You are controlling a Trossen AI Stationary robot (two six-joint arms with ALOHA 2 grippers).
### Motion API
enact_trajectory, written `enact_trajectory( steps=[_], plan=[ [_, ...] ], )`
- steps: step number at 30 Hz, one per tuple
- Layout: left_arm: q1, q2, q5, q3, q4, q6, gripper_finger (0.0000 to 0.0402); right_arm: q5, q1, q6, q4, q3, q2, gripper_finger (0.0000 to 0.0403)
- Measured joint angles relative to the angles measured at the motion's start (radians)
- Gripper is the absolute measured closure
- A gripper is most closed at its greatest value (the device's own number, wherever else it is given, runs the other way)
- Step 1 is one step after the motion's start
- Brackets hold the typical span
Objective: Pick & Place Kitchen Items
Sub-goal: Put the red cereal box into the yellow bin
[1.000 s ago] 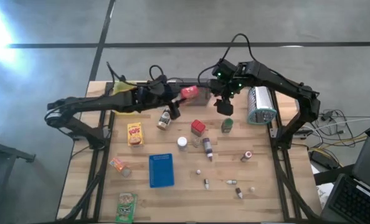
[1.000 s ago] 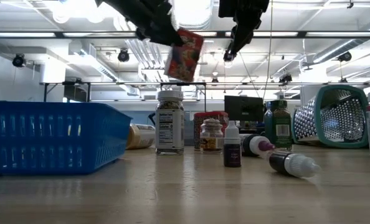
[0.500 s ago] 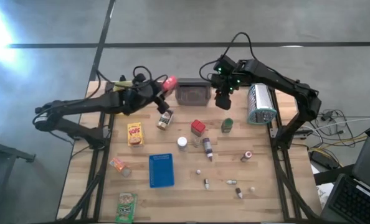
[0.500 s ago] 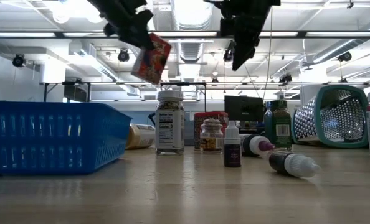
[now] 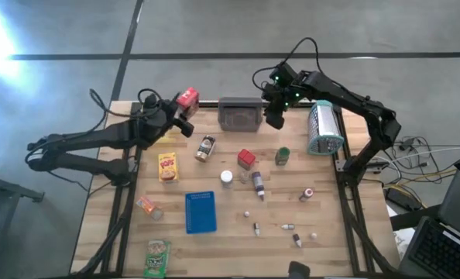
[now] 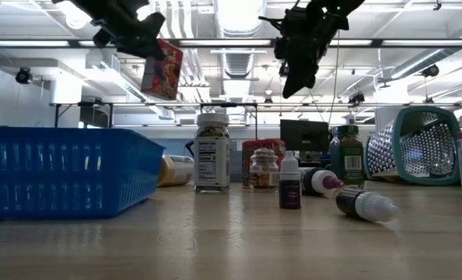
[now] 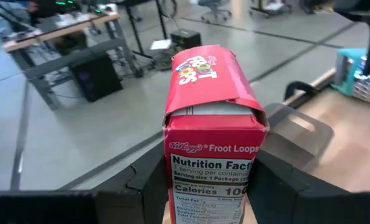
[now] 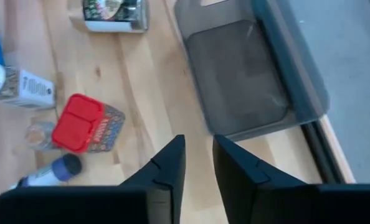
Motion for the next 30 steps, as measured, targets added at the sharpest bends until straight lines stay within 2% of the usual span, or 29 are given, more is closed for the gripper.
enact_trajectory(
  steps=[10,18,30],
  plan=[
    [0.014,-0.081,-0.163,-0.133,0.058,-0.067,0.0217,-0.002,-0.044,0.024,0.11,-0.003,0.0,0.0383],
    [0.089,-0.097,-0.164,-0.213,0.118,-0.072,0.0217,-0.002,-0.057,0.042,0.219,-0.003,0.0,0.039],
    [0.203,-0.097,-0.162,-0.309,0.169,-0.126,0.0217,-0.001,-0.059,0.036,0.212,-0.003,0.0,0.0394]
  ],
)
